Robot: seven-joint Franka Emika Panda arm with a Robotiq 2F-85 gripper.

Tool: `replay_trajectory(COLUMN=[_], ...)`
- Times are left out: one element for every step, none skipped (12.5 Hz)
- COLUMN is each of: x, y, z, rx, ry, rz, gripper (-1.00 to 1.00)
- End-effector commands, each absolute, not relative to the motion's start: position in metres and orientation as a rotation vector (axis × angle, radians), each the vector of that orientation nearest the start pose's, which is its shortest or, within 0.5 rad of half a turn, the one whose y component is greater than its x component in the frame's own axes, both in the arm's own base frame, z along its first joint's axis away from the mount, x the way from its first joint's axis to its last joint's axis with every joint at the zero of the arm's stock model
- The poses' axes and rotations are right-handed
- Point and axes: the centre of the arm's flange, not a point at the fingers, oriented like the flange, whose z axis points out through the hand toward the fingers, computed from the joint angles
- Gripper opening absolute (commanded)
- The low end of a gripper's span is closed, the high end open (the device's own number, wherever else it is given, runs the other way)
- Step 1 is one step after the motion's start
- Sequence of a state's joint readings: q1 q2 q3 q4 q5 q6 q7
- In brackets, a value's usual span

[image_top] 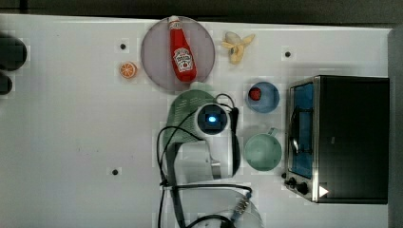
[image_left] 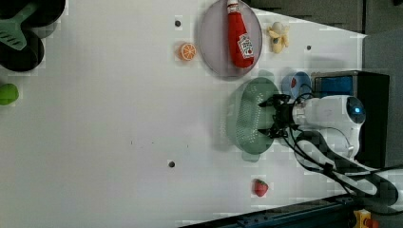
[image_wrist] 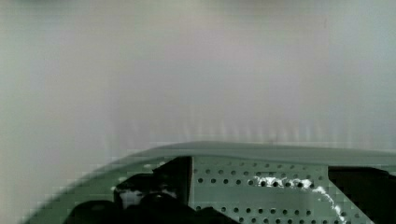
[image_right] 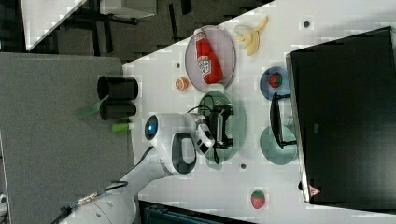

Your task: Drag strainer left to right.

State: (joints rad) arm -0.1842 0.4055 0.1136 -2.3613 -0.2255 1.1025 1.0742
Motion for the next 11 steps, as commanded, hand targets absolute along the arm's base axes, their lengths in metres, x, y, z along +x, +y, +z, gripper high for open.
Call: replay_trajectory(x=[0.499, 0.499, 0.497, 0.497, 0.496, 0.495, 0.494, 0.493, 0.496, 0.501, 0.506], y=[-0.037, -0.046, -0.056, -0.066, -0.074, -0.081, -0.089, -0.094, -0.093, -0.09, -0.084], z=[0.154, 0.154, 0.154, 0.154, 0.154, 0.154, 0.154, 0.154, 0.157, 0.164, 0.176], rx=[-2.243, -2.27, -2.29, -2.292, -2.303, -2.305, -2.295, -2.286, -2.285, -2.282, -2.315], ry=[2.314, 2.294, 2.279, 2.283, 2.274, 2.277, 2.291, 2.301, 2.287, 2.267, 2.211], rz=[0.018, 0.016, 0.015, 0.009, 0.006, 0.004, -0.002, -0.008, -0.026, -0.053, -0.079], gripper=[1.0, 1.0, 1.0, 1.0, 1.0, 1.0, 1.0, 1.0, 1.0, 1.0, 1.0])
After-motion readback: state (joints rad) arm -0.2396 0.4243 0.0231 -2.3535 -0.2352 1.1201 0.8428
